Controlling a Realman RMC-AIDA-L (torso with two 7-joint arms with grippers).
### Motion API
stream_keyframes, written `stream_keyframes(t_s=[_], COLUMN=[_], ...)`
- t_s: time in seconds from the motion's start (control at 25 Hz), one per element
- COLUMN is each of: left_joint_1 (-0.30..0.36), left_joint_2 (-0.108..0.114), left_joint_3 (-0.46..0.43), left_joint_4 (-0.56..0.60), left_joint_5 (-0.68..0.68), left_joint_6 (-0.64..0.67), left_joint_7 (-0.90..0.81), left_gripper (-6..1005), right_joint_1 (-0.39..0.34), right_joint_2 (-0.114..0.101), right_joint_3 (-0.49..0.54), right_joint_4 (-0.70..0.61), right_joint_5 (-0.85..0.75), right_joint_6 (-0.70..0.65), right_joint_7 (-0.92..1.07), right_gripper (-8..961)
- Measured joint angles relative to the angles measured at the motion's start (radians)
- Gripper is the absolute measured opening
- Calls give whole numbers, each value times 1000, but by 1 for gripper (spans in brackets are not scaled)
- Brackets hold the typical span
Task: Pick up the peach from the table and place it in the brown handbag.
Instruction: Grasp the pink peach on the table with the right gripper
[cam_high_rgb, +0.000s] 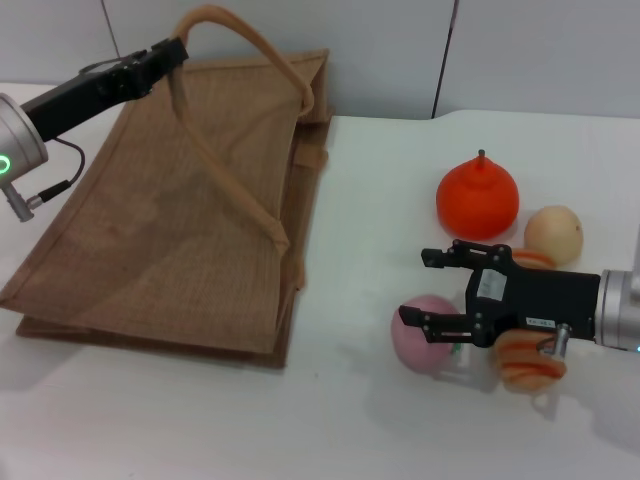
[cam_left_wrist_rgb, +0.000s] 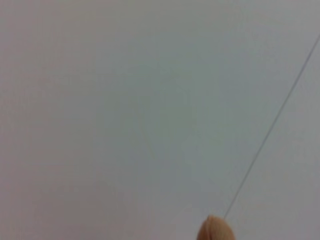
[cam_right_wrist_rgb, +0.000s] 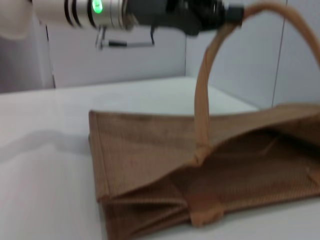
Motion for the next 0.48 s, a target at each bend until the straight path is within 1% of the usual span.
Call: stream_keyframes(t_s=[0.24,0.48], left_joint_1=[1,3], left_joint_2=[0,0], left_joint_3=[0,0], left_joint_4=[0,0], left_joint_5=[-2,-9], left_joint_6=[-39,-49], left_joint_7=[4,5], left_gripper=[120,120], right_joint_1=[7,16], right_joint_2=[1,2], right_joint_3=[-47,-97], right_joint_4=[-17,-23], right_joint_5=[-1,-1], right_joint_6=[-2,-58], right_joint_7=[41,96], right_gripper=[829,828])
